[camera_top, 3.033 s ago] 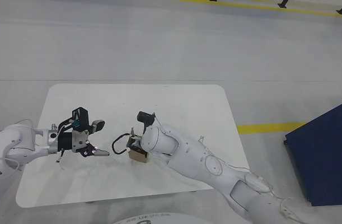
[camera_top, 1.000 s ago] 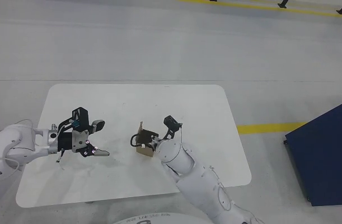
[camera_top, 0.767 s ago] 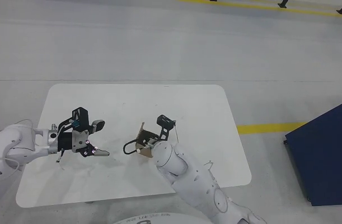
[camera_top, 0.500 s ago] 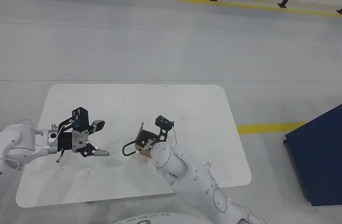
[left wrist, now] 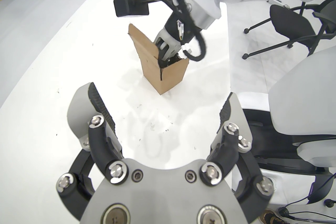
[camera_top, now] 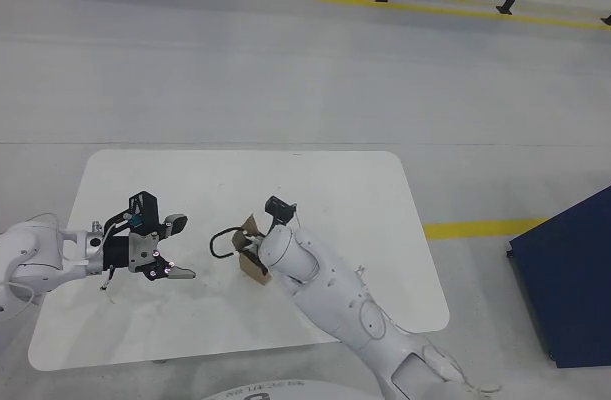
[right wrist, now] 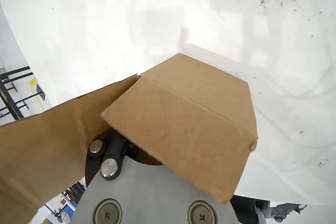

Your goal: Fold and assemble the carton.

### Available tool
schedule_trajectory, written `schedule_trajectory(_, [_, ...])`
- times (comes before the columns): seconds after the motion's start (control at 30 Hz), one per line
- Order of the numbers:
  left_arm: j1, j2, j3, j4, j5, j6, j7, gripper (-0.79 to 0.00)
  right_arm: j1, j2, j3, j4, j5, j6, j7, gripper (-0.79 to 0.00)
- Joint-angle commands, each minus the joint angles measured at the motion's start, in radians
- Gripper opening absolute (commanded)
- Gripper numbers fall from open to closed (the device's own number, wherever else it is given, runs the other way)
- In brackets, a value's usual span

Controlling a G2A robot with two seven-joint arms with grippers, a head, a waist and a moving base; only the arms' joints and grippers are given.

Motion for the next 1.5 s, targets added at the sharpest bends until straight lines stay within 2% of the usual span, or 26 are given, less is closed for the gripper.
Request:
schedule_trajectory(0.0, [0.0,0.0,0.0,0.0,0.0,0.0,0.0,0.0,0.011,-0.018,0.006,0.029,-0.014,0.0,0.012,-0.785])
schedule_trajectory(0.2, [0.0,0.0,0.0,0.0,0.0,0.0,0.0,0.0,0.03,-0.078,0.043,0.09,-0.075,0.0,0.055,-0.785])
schedule_trajectory(0.5, [0.0,0.0,0.0,0.0,0.0,0.0,0.0,0.0,-0.05,-0.125,0.091,0.017,-0.191,0.0,0.073,-0.785])
schedule_trajectory(0.63, [0.0,0.0,0.0,0.0,0.0,0.0,0.0,0.0,-0.067,-0.114,0.04,-0.01,-0.239,-0.017,0.091,-0.785])
schedule_trajectory(0.9, [0.0,0.0,0.0,0.0,0.0,0.0,0.0,0.0,-0.029,-0.069,0.047,0.002,-0.291,-0.181,0.255,-0.785])
schedule_trajectory(1.23, [0.0,0.0,0.0,0.0,0.0,0.0,0.0,0.0,-0.036,-0.063,0.077,-0.017,-0.256,-0.172,0.246,-0.785])
schedule_trajectory(1.33, [0.0,0.0,0.0,0.0,0.0,0.0,0.0,0.0,-0.044,-0.064,0.069,-0.003,-0.262,-0.187,0.203,-0.785])
schedule_trajectory(1.47, [0.0,0.0,0.0,0.0,0.0,0.0,0.0,0.0,-0.021,-0.058,0.049,0.006,-0.292,-0.222,0.26,-0.785])
